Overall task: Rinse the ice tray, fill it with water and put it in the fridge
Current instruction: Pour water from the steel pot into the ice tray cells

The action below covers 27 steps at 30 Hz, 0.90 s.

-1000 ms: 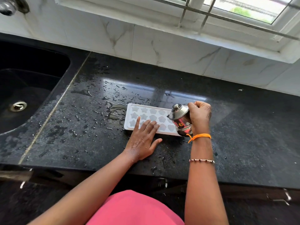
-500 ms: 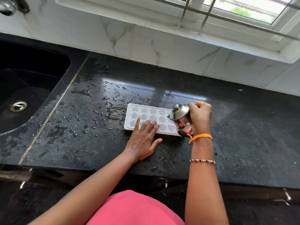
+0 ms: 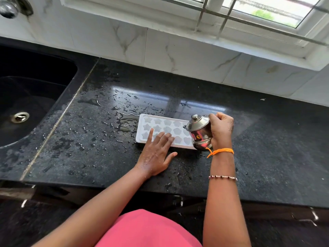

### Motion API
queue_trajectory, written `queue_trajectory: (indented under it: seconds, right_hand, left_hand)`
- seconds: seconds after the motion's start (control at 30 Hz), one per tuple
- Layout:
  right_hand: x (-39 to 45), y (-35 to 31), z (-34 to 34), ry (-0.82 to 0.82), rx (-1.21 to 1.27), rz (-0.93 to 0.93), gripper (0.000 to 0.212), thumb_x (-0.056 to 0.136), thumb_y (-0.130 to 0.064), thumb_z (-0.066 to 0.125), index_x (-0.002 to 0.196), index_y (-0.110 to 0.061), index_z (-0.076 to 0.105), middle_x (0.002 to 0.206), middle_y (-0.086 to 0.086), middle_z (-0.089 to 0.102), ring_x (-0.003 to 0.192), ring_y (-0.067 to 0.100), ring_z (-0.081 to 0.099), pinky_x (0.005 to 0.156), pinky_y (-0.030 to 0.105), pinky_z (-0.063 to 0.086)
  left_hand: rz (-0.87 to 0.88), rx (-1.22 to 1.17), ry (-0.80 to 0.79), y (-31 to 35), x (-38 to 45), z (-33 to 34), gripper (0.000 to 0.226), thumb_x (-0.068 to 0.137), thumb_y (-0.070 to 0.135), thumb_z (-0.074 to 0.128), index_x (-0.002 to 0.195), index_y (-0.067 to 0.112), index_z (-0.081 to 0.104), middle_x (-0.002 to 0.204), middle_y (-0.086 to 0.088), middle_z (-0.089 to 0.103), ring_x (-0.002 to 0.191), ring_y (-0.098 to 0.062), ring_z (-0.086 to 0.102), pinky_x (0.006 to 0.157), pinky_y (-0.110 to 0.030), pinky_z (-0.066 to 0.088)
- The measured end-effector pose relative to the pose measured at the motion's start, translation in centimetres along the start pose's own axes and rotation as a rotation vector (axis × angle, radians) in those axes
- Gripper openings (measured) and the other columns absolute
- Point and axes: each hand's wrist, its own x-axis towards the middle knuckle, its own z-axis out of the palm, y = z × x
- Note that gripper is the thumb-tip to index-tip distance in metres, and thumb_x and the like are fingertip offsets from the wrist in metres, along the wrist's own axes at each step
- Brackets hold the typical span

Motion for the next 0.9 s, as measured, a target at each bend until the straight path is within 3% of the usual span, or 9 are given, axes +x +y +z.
queue_trajectory:
  seconds: [0.1, 0.27, 0.43, 0.6, 0.77, 0.9]
  right_hand:
    - [0.0, 0.3, -0.1, 0.002, 0.094, 0.046, 0.038, 0.070, -0.005, 0.054, 0.044, -0.020, 0.031, 0.052, 0.000, 0.025, 0.053, 0.016, 0.025, 0.052, 0.028, 0.022]
    - [-0.2, 0.2, -0.2, 0.032, 0.241, 0.107, 0.044, 0.077, 0.003, 0.052, 0.045, -0.019, 0.030, 0.047, -0.005, 0.024, 0.044, 0.008, 0.024, 0.042, 0.017, 0.023]
    - [-0.3, 0.0, 0.4, 0.021, 0.330, 0.127, 0.046, 0.076, 0.004, 0.051, 0.044, -0.020, 0.029, 0.037, -0.015, 0.023, 0.042, 0.007, 0.023, 0.043, 0.017, 0.022]
    - [-0.6, -0.4, 1.0, -0.007, 0.302, 0.098, 0.045, 0.076, 0.003, 0.051, 0.044, -0.020, 0.029, 0.037, -0.014, 0.024, 0.040, 0.006, 0.023, 0.042, 0.017, 0.022]
    - [-0.7, -0.5, 1.8, -0.039, 0.205, 0.051, 0.043, 0.074, 0.001, 0.051, 0.043, -0.021, 0.029, 0.032, -0.014, 0.024, 0.042, 0.007, 0.025, 0.045, 0.020, 0.023]
    - [-0.7, -0.6, 2.4, -0.057, 0.135, 0.032, 0.040, 0.074, -0.001, 0.052, 0.045, -0.021, 0.033, 0.043, -0.007, 0.031, 0.047, 0.011, 0.028, 0.048, 0.022, 0.026]
  left_hand:
    - [0.002, 0.001, 0.005, 0.0, 0.0, -0.1, 0.056, 0.090, 0.049, 0.035, 0.124, 0.010, 0.056, 0.127, -0.007, 0.057, 0.119, -0.030, 0.052, 0.108, -0.055, 0.015]
    - [-0.002, -0.005, 0.013, 0.0, -0.4, -0.5, 0.057, 0.090, 0.050, 0.035, 0.127, 0.010, 0.053, 0.129, -0.007, 0.056, 0.120, -0.030, 0.052, 0.110, -0.055, 0.014]
    - [-0.111, -0.036, 0.058, -1.1, -0.9, -1.4, 0.058, 0.089, 0.050, 0.035, 0.130, 0.012, 0.051, 0.129, -0.006, 0.055, 0.121, -0.027, 0.050, 0.113, -0.051, 0.008]
    - [-0.157, -0.017, 0.061, -1.9, -1.2, -1.6, 0.058, 0.089, 0.049, 0.035, 0.130, 0.012, 0.052, 0.130, -0.005, 0.054, 0.121, -0.027, 0.049, 0.112, -0.052, 0.011]
    - [-0.064, 0.040, 0.049, -2.2, -1.7, -1.4, 0.055, 0.089, 0.047, 0.036, 0.125, 0.011, 0.056, 0.127, -0.006, 0.058, 0.119, -0.028, 0.052, 0.109, -0.055, 0.016]
    - [-0.066, 0.030, 0.025, -2.5, -1.6, -1.2, 0.053, 0.090, 0.048, 0.036, 0.124, 0.013, 0.056, 0.129, -0.005, 0.057, 0.120, -0.028, 0.052, 0.109, -0.055, 0.017]
